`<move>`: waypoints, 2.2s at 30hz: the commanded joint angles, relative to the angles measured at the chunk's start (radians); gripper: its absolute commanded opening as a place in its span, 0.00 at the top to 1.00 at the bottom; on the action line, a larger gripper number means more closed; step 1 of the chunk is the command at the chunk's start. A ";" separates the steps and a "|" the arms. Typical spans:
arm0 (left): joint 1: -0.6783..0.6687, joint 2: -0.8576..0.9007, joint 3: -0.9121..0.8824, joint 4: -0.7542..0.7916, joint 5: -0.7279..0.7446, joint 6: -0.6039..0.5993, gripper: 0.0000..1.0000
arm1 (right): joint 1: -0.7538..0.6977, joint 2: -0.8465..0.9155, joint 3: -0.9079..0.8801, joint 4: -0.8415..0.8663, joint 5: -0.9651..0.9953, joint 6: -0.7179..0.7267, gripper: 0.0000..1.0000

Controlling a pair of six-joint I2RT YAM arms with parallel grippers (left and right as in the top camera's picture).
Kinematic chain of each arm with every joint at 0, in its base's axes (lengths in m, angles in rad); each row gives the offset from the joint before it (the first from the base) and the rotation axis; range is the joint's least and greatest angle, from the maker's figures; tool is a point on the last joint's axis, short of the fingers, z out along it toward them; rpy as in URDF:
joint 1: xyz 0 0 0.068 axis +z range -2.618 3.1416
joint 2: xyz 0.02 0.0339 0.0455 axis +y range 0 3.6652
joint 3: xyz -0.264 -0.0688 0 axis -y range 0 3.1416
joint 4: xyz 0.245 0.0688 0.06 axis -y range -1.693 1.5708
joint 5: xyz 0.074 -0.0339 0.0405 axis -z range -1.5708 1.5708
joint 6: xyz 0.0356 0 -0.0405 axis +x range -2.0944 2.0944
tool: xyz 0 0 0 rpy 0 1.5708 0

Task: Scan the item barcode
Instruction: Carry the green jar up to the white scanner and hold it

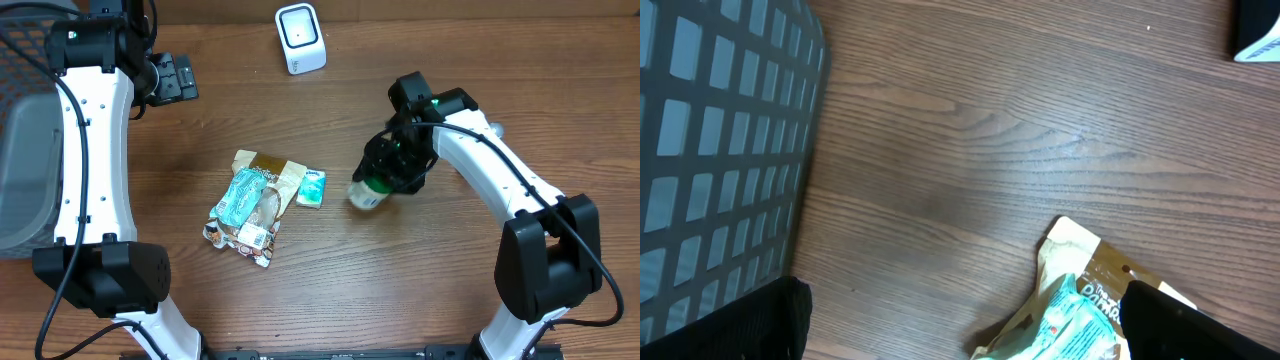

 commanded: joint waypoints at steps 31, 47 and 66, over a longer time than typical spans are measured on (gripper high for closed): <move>0.003 -0.016 0.013 0.002 -0.002 -0.010 0.00 | 0.063 0.313 0.626 0.639 0.239 -0.272 0.88; 0.003 -0.016 0.013 0.002 -0.002 -0.010 0.01 | 0.070 0.581 0.625 1.211 0.344 -0.273 0.89; 0.003 -0.016 0.013 0.002 -0.002 -0.010 0.00 | 0.108 0.712 0.625 1.432 0.483 -0.273 0.91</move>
